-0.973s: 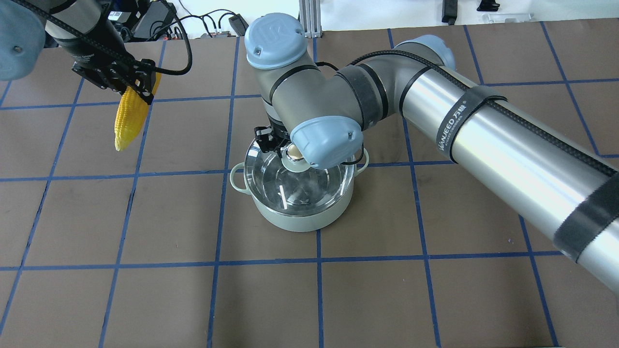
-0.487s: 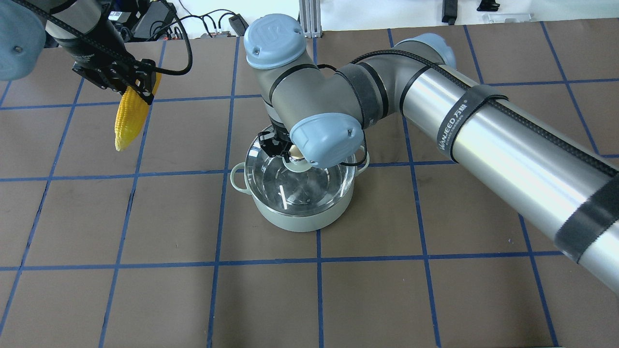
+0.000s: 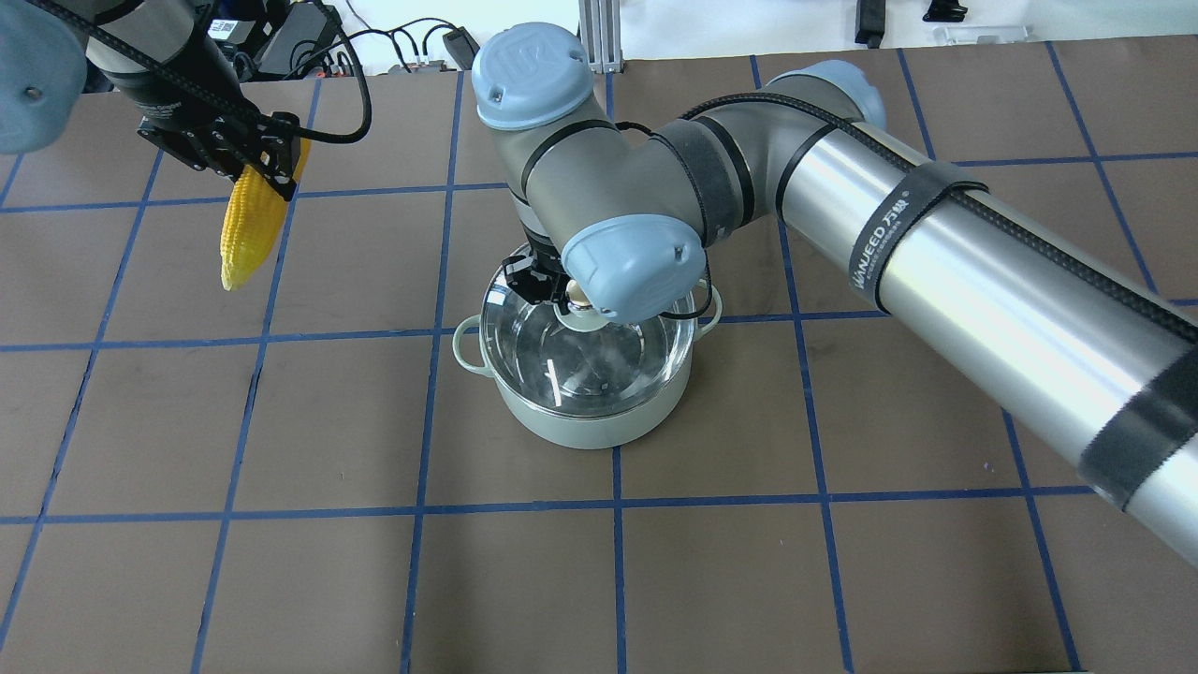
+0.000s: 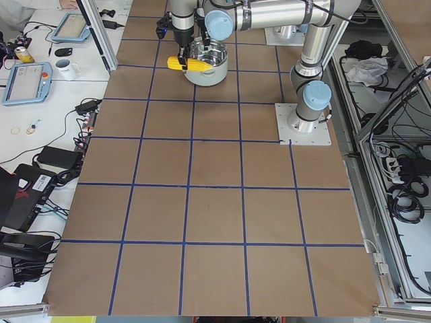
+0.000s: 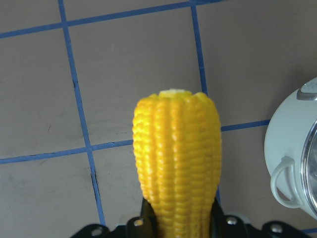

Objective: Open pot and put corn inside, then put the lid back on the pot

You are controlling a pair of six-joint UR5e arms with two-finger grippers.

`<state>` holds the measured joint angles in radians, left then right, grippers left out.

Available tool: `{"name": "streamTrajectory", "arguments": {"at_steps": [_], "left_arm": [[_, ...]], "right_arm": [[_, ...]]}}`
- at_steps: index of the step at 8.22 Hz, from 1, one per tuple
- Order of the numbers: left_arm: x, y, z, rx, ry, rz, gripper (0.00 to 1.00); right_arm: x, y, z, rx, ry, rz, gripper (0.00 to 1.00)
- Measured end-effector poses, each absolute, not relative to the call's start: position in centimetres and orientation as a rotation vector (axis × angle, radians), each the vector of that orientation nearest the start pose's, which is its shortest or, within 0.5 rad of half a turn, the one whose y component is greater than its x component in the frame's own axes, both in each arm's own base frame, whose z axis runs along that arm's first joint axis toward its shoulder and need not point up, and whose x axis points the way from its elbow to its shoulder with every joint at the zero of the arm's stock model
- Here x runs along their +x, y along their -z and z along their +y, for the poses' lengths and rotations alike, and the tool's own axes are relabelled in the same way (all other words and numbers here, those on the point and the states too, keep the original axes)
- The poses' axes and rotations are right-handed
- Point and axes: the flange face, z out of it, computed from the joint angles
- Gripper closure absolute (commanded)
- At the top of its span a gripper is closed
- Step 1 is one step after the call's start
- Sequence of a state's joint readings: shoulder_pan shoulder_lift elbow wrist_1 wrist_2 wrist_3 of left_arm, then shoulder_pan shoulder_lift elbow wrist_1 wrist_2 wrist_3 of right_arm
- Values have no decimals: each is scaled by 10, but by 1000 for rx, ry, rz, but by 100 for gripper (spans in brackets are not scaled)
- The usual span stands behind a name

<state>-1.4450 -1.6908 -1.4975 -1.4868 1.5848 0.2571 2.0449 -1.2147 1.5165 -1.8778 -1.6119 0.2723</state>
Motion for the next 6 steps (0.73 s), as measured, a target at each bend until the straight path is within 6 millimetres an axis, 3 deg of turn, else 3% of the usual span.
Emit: {"name": "streamTrajectory", "arguments": {"at_steps": [2, 3, 4, 5, 6], "left_arm": [[-62, -472, -558, 197, 48, 3114, 100], [-62, -472, -559, 185, 49, 3115, 100], [-63, -469, -560, 163, 44, 3121, 100], [-66, -467, -561, 146, 37, 3128, 100], [-75, -465, -561, 127, 33, 3136, 100]], "right_arm": [[398, -353, -494, -332, 51, 3157, 68], [398, -366, -493, -335, 84, 3149, 75], [396, -388, -491, -336, 139, 3141, 80], [391, -410, -488, -343, 179, 3146, 95], [381, -426, -488, -344, 213, 3164, 100]]}}
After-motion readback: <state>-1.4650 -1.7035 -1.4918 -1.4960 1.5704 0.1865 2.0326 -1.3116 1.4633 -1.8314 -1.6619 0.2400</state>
